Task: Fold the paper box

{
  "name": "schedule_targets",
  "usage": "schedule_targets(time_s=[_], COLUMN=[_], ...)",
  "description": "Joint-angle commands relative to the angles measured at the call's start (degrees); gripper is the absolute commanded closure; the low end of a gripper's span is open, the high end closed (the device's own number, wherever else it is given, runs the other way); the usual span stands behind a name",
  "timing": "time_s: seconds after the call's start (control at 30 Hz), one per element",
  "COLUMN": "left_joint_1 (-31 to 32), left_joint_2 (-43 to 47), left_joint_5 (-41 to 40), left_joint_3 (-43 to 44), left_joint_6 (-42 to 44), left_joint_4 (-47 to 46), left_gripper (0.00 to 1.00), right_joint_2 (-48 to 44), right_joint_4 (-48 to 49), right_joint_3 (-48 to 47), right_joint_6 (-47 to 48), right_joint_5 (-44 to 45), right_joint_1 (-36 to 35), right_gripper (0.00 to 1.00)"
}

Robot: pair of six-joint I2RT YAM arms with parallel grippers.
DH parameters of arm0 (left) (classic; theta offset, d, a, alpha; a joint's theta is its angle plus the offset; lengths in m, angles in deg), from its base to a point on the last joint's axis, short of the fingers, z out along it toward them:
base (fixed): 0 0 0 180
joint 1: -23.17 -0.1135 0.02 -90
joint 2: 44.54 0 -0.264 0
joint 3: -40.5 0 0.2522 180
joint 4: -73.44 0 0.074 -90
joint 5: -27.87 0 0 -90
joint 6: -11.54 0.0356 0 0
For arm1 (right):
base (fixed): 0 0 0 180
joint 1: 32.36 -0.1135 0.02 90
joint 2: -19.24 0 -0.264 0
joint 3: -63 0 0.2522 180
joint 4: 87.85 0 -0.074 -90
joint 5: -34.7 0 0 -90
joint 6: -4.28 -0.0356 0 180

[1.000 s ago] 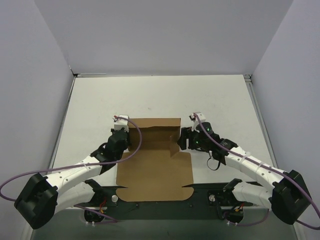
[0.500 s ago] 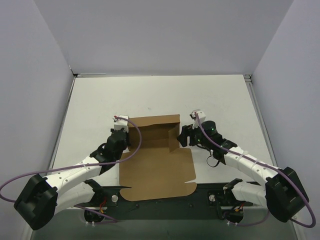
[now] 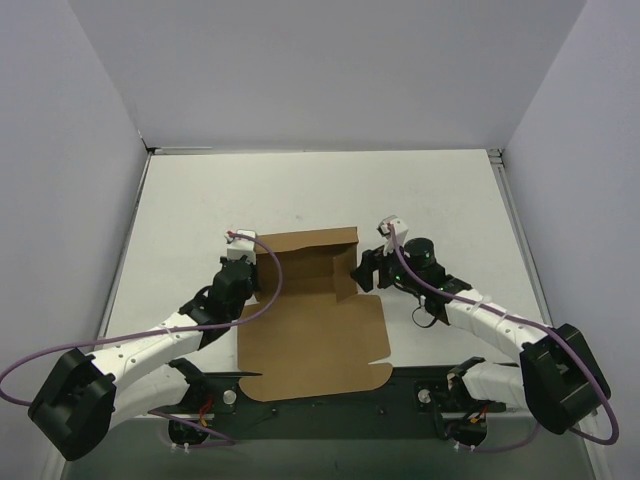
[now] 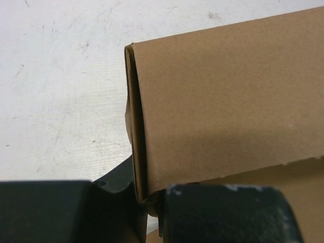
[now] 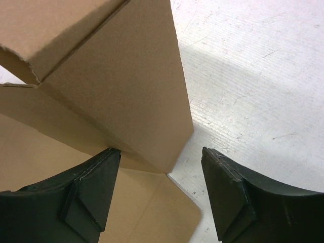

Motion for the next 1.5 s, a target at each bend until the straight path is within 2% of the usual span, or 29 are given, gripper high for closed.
schedule_targets(time_s=[0.0, 0.53, 1.47], left_joint_1=[1.2, 1.1, 1.1], left_joint_2=[0.2, -1.2, -1.9], left_joint_5=[11.8, 13.3, 16.9], left_joint_3=[-0.9, -0.7, -0.1], left_joint_6=[-0.3, 0.1, 1.0], left_joint_4=[-0.9, -1.4, -1.2], left_gripper=[1.0, 1.0, 1.0], right_joint_2=[0.7, 1.7, 6.7], right_joint_4=[8.3, 8.8, 14.3], right_joint_3=[-1.6, -3.7, -6.9], right_joint_6=[1.7, 0.2, -0.2], right_joint_5=[-1.7, -2.7, 1.2], right_joint_1=[0.1, -0.4, -2.2], right_gripper=[0.33, 0.32, 0.35])
